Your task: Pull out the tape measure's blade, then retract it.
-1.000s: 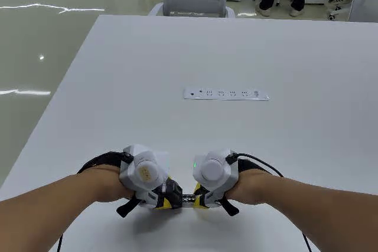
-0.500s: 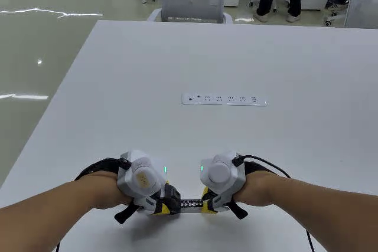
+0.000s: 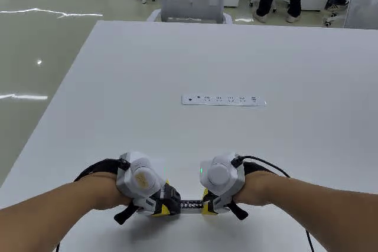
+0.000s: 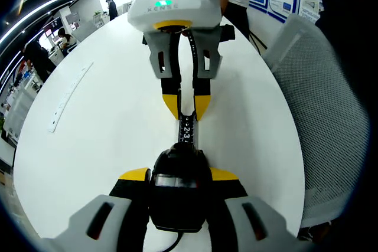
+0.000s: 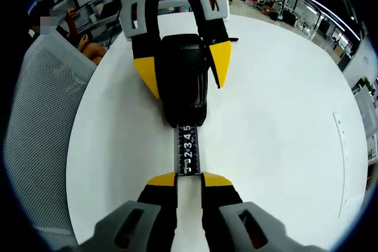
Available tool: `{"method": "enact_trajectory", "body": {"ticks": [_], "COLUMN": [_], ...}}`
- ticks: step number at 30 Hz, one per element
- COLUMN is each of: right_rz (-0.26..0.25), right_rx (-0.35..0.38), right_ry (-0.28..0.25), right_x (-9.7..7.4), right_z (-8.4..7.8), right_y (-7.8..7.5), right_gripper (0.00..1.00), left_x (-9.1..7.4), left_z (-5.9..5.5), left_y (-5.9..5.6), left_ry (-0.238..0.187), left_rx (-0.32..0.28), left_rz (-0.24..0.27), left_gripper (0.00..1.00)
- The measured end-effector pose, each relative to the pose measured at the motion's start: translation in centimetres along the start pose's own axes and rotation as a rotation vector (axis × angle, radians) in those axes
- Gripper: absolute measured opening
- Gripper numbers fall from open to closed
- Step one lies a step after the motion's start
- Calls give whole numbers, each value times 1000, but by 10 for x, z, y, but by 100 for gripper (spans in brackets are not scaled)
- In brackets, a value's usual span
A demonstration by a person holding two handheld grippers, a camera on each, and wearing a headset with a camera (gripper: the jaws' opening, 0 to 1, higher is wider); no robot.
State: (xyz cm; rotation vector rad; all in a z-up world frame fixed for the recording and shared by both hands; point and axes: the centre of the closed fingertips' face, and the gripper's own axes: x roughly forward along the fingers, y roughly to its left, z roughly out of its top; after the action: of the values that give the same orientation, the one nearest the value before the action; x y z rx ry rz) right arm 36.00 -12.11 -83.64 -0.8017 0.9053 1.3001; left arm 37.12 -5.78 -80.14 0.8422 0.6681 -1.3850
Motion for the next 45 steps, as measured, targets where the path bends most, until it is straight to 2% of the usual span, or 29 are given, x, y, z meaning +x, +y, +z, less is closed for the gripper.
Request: {"method": "enact_trajectory", "body": {"ticks": [8,15,19,26,29,31,35,41,45], "right_rz": [-1,-7,-12,-15,-23,-46,-39,-25,-23], "right_rx": [-19,-4,9,-12,23,-95,-13,9,7], "right_ry": [0,-4,-21,-9,-6,4,-6,21,23], "right_x": [0,1,2,7,6,5,2,-3,-4], "right_z": [1,1,6,11,12,13,7,-6,-9], "right_y": [1,1,-1,-2,-2,-2,-2,-4,-3], "right_gripper": [15,16,20,17,15,14,12,11,12], "left_x": [0,0,0,0,0,0,-2,-1,-1], "left_z": [1,1,0,0,0,0,0,0,0], "left_y": [-1,0,1,1,2,1,2,3,2], "left_ry": [2,3,0,-3,-3,-3,-14,-12,-13], "left_rx": [4,2,-6,-4,-4,0,-8,-13,-13], "left_rz": [-9,-7,-1,-3,-3,-4,3,7,5], "left_gripper": [31,31,31,31,31,31,31,31,31]}}
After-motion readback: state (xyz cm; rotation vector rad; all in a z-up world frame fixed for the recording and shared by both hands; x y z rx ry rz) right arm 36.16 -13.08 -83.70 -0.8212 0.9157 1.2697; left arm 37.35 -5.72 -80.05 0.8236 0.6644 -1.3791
